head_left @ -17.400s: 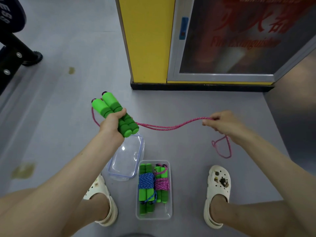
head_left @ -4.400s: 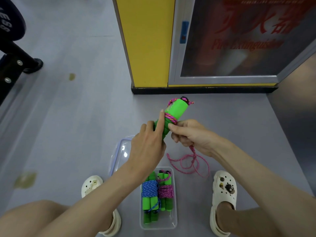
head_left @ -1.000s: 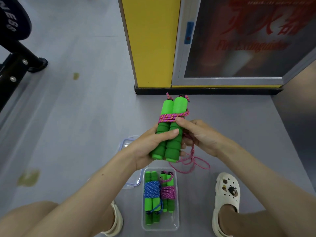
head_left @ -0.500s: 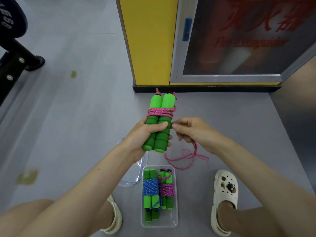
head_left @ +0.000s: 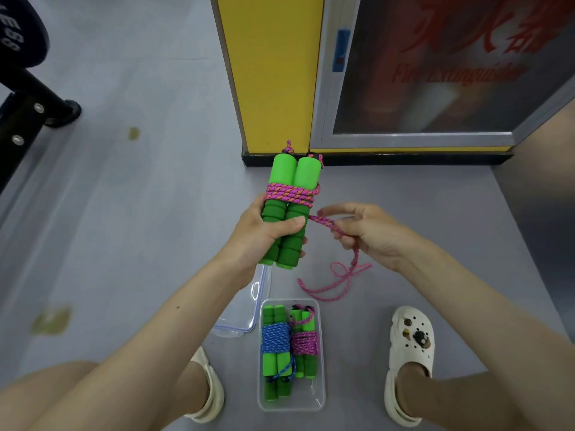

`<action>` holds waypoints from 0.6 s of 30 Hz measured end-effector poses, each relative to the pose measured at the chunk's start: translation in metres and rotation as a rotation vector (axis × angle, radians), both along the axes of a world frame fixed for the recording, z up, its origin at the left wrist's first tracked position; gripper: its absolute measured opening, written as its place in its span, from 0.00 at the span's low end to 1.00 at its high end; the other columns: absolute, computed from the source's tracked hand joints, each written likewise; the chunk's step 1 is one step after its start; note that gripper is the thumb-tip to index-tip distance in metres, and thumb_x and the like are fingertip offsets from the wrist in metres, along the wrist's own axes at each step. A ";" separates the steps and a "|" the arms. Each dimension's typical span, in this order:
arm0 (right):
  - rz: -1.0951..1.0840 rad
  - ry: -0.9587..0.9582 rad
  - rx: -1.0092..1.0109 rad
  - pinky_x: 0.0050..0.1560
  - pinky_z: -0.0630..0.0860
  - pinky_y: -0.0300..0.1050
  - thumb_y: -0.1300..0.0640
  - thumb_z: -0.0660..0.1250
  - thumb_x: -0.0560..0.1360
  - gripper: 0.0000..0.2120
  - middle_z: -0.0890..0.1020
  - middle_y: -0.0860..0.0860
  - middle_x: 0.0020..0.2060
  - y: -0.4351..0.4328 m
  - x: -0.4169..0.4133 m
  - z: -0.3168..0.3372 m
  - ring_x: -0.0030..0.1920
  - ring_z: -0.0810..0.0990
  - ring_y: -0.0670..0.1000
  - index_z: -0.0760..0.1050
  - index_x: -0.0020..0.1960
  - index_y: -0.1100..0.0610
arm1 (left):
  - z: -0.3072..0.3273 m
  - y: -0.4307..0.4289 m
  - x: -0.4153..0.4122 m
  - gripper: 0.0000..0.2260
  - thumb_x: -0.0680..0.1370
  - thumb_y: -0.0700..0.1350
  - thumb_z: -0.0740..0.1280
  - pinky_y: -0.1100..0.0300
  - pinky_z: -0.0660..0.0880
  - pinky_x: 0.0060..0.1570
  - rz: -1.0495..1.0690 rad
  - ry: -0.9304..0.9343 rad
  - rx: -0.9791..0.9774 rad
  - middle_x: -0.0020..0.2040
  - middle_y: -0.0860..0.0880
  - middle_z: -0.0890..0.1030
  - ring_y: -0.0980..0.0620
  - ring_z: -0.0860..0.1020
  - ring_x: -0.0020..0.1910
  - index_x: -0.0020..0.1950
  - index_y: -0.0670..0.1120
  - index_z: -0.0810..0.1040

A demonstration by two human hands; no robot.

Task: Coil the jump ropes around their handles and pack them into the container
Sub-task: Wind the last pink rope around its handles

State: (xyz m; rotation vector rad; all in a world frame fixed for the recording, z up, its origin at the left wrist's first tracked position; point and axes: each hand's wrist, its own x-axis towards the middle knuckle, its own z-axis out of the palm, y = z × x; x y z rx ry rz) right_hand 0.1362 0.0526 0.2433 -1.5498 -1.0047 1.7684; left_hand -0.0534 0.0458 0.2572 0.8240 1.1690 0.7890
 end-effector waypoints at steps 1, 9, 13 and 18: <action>-0.040 0.129 -0.040 0.22 0.60 0.34 0.70 0.55 0.79 0.14 0.73 0.55 0.31 0.001 0.004 0.004 0.24 0.63 0.44 0.75 0.57 0.58 | 0.001 0.000 0.000 0.19 0.73 0.35 0.71 0.50 0.80 0.36 0.004 -0.008 0.005 0.47 0.40 0.80 0.42 0.83 0.40 0.62 0.42 0.71; 0.274 -0.303 0.160 0.26 0.62 0.34 0.57 0.70 0.74 0.06 0.77 0.50 0.28 -0.003 -0.002 0.010 0.22 0.68 0.42 0.75 0.50 0.55 | 0.001 -0.002 0.000 0.19 0.73 0.35 0.72 0.49 0.80 0.36 0.003 0.002 0.006 0.48 0.39 0.80 0.42 0.82 0.40 0.62 0.42 0.71; 0.246 -0.326 0.260 0.27 0.65 0.30 0.60 0.65 0.78 0.01 0.82 0.54 0.32 -0.003 -0.004 0.007 0.23 0.71 0.41 0.74 0.48 0.59 | 0.001 -0.003 -0.003 0.19 0.73 0.35 0.71 0.48 0.81 0.36 0.003 0.035 0.026 0.47 0.40 0.81 0.42 0.82 0.39 0.62 0.43 0.71; 0.139 -0.124 0.119 0.32 0.70 0.33 0.61 0.61 0.79 0.10 0.81 0.53 0.32 -0.003 -0.001 0.003 0.28 0.74 0.44 0.78 0.41 0.60 | 0.000 0.000 -0.003 0.19 0.73 0.35 0.71 0.47 0.81 0.38 -0.021 0.072 0.046 0.46 0.42 0.81 0.43 0.83 0.40 0.61 0.44 0.71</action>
